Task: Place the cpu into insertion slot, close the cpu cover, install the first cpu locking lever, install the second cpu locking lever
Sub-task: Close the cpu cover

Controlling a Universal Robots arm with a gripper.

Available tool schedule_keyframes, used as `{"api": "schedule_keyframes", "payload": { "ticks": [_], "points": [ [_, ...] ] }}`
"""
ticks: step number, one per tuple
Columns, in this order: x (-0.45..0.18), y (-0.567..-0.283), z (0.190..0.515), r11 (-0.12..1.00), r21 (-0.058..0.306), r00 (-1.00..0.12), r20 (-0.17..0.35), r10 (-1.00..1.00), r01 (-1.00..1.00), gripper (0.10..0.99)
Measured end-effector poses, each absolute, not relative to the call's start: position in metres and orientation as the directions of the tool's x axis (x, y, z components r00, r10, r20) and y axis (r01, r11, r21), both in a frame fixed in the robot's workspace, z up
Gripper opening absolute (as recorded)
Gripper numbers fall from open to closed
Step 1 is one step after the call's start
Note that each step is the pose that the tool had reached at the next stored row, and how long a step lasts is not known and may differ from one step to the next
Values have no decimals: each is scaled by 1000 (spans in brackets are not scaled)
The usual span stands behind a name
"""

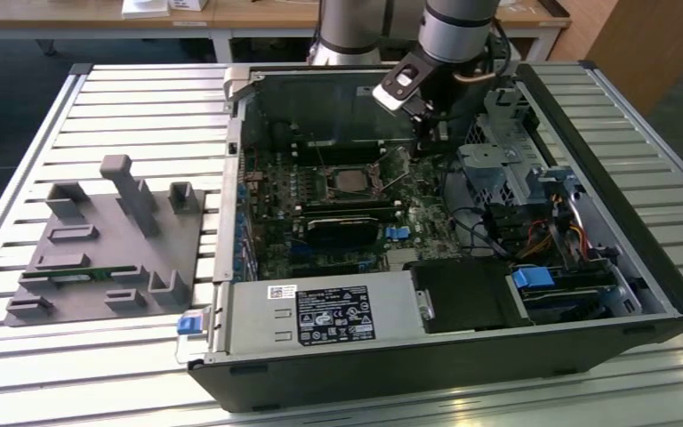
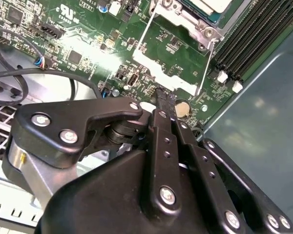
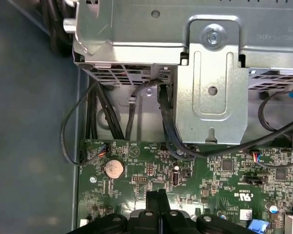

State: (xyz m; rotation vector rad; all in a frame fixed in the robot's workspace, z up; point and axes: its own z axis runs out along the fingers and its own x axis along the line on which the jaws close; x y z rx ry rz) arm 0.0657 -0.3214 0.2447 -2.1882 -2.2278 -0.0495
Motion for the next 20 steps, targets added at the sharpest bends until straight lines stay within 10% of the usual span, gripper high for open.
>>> {"api": "schedule_keyframes", "payload": {
  "ticks": [20],
  "points": [
    [28,-321,239,18,10,-18,36,999,1000,106]
  ]
}}
